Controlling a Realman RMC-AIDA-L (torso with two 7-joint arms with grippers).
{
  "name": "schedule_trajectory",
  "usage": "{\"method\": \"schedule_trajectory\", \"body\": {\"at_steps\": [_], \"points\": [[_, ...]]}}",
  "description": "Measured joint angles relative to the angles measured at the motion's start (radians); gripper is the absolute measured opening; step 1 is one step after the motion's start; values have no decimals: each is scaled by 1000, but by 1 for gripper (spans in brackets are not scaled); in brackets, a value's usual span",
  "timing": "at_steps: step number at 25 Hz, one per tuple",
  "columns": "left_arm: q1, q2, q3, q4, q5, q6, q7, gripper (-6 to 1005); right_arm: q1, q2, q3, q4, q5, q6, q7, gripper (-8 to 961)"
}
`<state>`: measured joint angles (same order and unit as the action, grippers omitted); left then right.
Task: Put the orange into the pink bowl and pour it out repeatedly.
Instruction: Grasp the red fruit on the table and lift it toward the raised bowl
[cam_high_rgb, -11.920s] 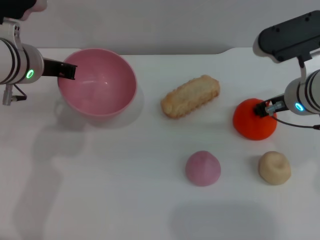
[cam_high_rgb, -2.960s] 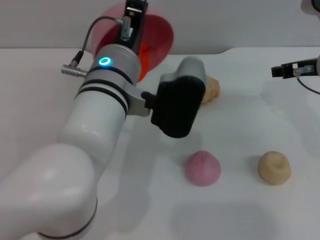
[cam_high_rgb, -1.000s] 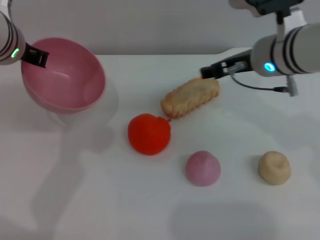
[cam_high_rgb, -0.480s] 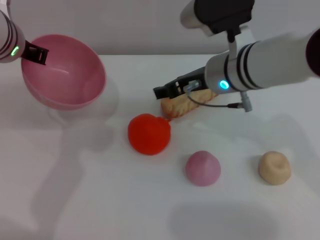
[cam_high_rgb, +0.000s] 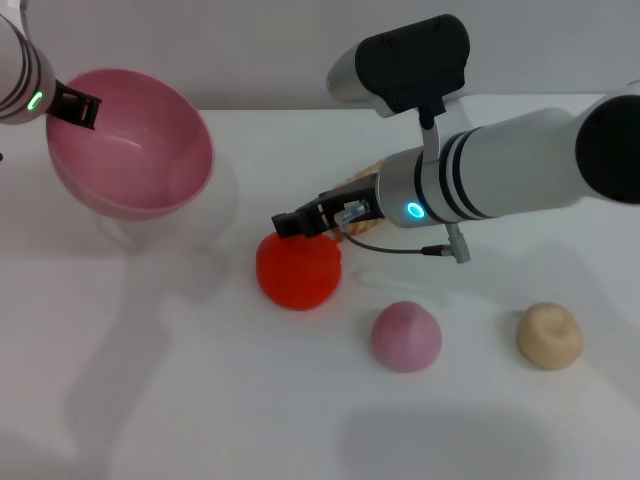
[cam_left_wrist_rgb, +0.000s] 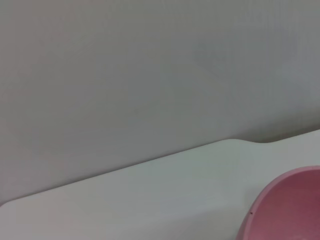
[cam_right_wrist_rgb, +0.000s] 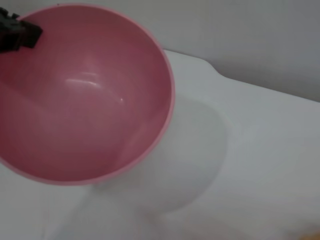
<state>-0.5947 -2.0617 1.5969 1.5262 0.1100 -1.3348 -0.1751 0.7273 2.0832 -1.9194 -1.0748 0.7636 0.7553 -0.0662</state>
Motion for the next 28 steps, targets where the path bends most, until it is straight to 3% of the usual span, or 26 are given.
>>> {"method": "schedule_trajectory", "body": {"at_steps": [28], "points": [[-6, 0, 14, 2, 6, 2, 7, 46, 88, 3, -69, 219, 159, -86, -78, 679]]}}
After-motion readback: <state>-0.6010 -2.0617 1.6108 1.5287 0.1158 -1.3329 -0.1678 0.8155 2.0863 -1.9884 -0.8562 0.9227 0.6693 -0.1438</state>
